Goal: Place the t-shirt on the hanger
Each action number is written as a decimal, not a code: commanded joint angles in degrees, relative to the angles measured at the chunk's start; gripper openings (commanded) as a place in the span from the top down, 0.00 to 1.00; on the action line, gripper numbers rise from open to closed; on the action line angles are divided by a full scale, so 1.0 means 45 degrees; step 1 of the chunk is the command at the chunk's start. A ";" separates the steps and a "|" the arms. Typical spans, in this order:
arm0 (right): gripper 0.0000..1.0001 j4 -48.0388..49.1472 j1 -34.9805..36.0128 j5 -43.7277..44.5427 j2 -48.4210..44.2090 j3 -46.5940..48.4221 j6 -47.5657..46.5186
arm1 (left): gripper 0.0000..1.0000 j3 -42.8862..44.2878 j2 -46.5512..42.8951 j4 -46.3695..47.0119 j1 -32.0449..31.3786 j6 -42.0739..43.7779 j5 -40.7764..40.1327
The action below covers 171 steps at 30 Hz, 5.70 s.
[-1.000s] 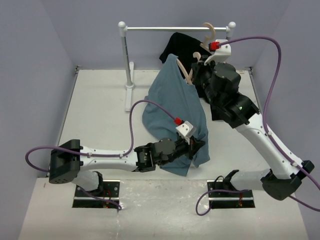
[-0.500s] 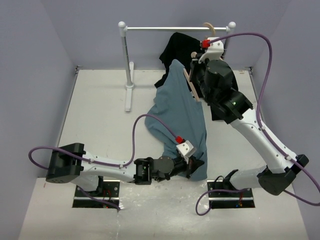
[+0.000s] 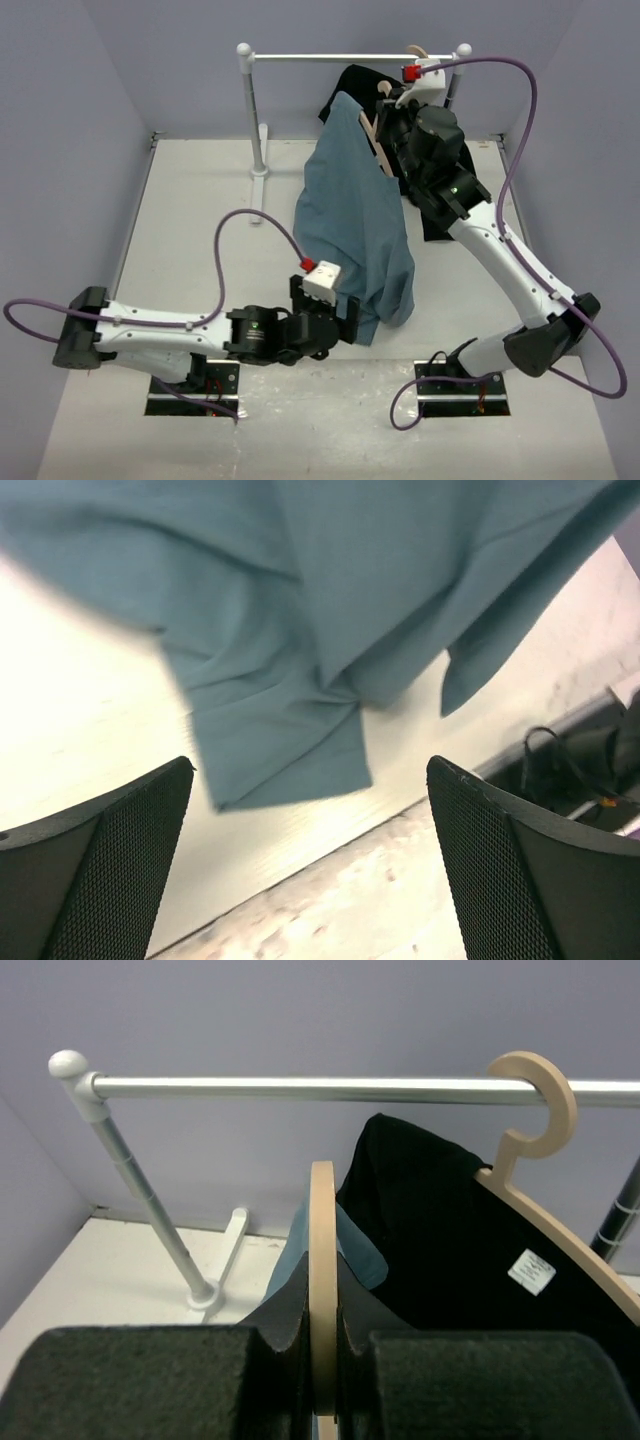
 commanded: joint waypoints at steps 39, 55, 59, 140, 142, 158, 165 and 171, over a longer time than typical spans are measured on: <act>0.99 0.1812 -0.1791 -0.1973 0.8804 0.7998 -0.0233 | 0.00 -0.5551 -0.7312 0.0455 -0.0002 0.3103 -0.4149; 1.00 0.1941 -0.1809 -0.1698 0.8738 0.7836 0.0136 | 0.00 -0.5942 -0.6106 0.2215 0.0151 0.3869 -0.2861; 1.00 0.1890 -0.1791 -0.1731 0.8791 0.8226 -0.0009 | 0.00 -0.6044 -0.6182 0.2315 0.0280 0.3895 -0.2712; 1.00 0.4371 -0.2514 -1.1190 -0.3053 -0.5729 0.1072 | 1.00 0.3547 0.4802 1.5790 1.2089 -0.8020 1.4942; 1.00 0.4637 -0.2499 -1.1156 -0.3117 -0.5793 0.1132 | 0.99 0.3584 0.4789 1.5728 1.2088 -0.8000 1.4951; 1.00 0.1430 -0.2517 -0.6412 -0.1019 -0.2647 0.1183 | 0.00 0.4917 0.1367 0.7367 1.2229 -0.3719 0.9150; 1.00 -0.1932 -0.2533 -0.5273 0.3288 0.3363 0.1444 | 0.00 0.1145 -0.1593 0.8531 1.2245 -0.2654 0.9252; 1.00 -0.4182 -0.2514 -0.4374 0.7734 0.9622 0.1200 | 0.00 -0.0015 -0.6288 0.5409 1.2230 0.0479 0.9223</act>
